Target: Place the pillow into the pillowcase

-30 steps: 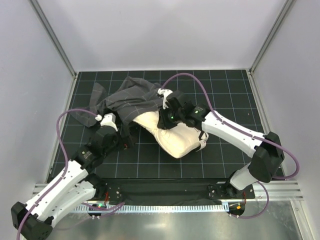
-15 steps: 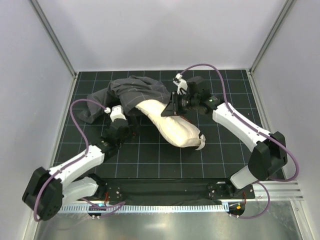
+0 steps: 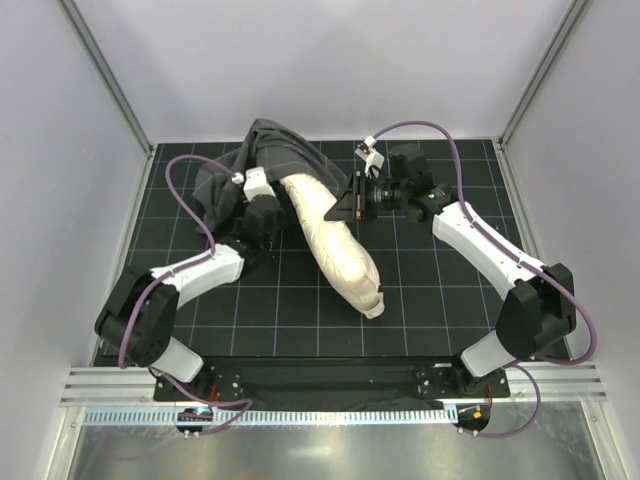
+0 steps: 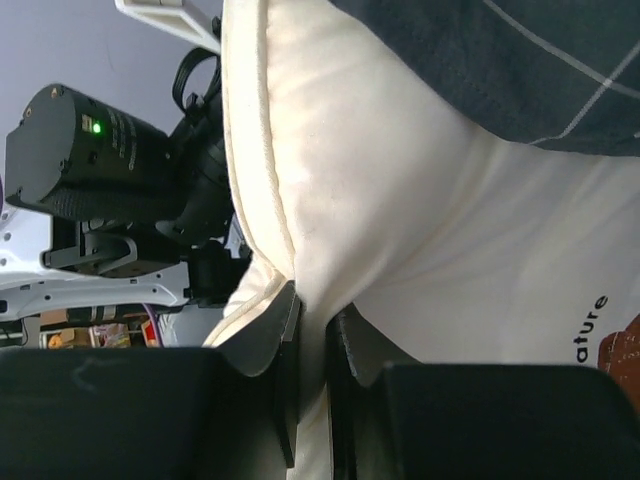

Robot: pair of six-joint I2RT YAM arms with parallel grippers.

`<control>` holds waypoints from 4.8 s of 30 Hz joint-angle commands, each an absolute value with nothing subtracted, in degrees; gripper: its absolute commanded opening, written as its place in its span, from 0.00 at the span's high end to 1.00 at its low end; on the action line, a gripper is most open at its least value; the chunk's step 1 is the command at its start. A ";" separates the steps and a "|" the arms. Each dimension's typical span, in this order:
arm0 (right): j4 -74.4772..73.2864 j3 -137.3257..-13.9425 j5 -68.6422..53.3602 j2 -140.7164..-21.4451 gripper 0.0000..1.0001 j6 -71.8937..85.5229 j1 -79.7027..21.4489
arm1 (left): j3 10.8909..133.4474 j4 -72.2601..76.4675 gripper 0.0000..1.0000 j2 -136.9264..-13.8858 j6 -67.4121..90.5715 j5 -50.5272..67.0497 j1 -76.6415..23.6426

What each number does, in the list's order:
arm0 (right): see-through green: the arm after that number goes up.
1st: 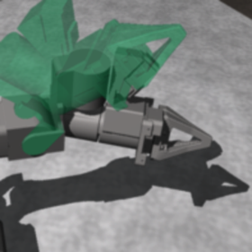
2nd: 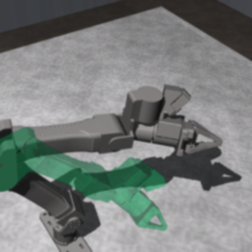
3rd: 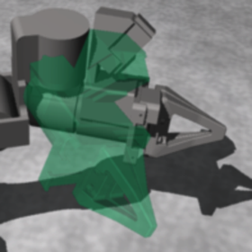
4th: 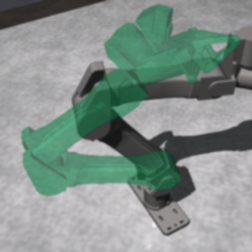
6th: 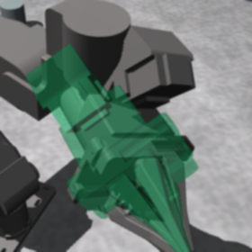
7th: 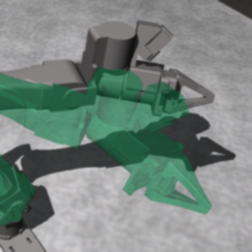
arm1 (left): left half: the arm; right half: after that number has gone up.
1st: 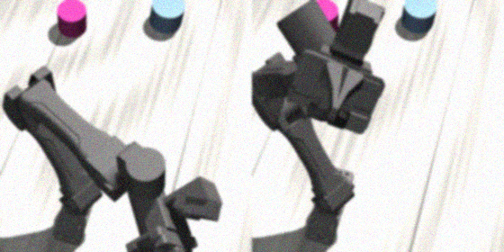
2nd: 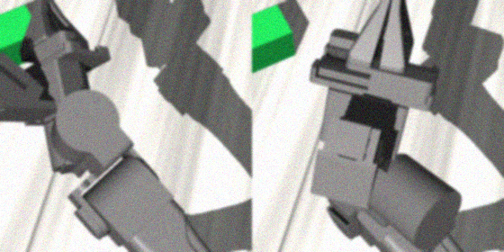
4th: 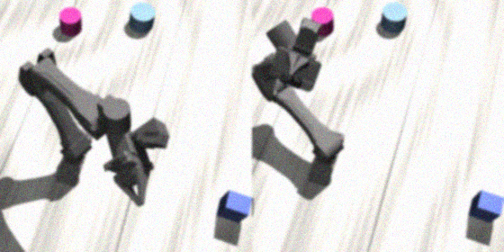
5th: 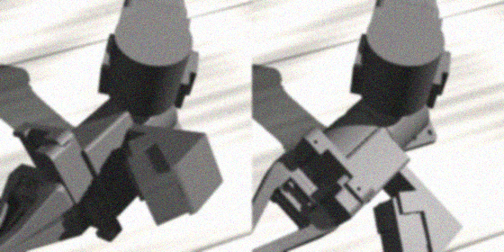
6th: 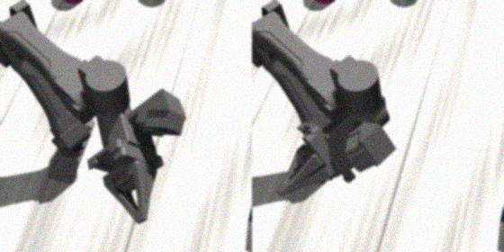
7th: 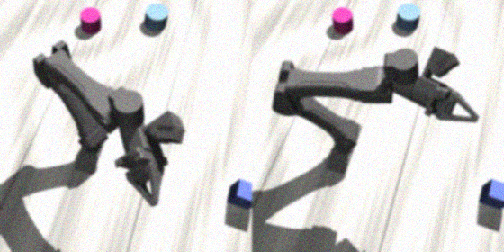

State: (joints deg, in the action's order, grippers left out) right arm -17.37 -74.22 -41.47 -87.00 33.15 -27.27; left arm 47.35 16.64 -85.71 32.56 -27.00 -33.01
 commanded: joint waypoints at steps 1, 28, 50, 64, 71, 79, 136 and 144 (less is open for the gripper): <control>-10.37 -74.97 -48.51 -84.55 0.96 35.07 -26.55 | 51.23 23.72 0.42 -88.93 30.32 -30.07 -29.63; 18.02 -74.36 -43.69 -86.84 0.96 60.03 -20.39 | 56.07 6.08 1.00 -66.19 15.47 15.80 -49.39; -14.29 -62.32 -37.01 -68.05 0.08 31.75 -8.62 | 84.04 -24.79 1.00 -79.80 28.31 10.02 -38.94; -36.82 -45.81 -9.32 -49.51 0.00 31.02 -2.11 | 81.82 -20.30 1.00 -90.43 28.48 16.79 -39.90; -31.05 -28.51 -13.16 -37.02 0.00 38.23 -2.11 | 89.10 -25.92 1.00 -96.50 27.95 16.79 -42.18; -4.19 -14.42 -29.34 -44.55 0.05 45.87 -2.63 | 103.70 -37.69 1.00 -104.40 26.80 13.01 -49.12; -26.68 -72.51 -25.94 -48.43 0.96 42.81 -22.76 | 135.27 -29.35 1.00 -102.47 46.67 26.10 -52.13; -33.67 -59.37 -10.47 -42.90 0.96 41.30 -22.68 | 121.54 -30.40 1.00 -106.76 38.95 23.82 -41.67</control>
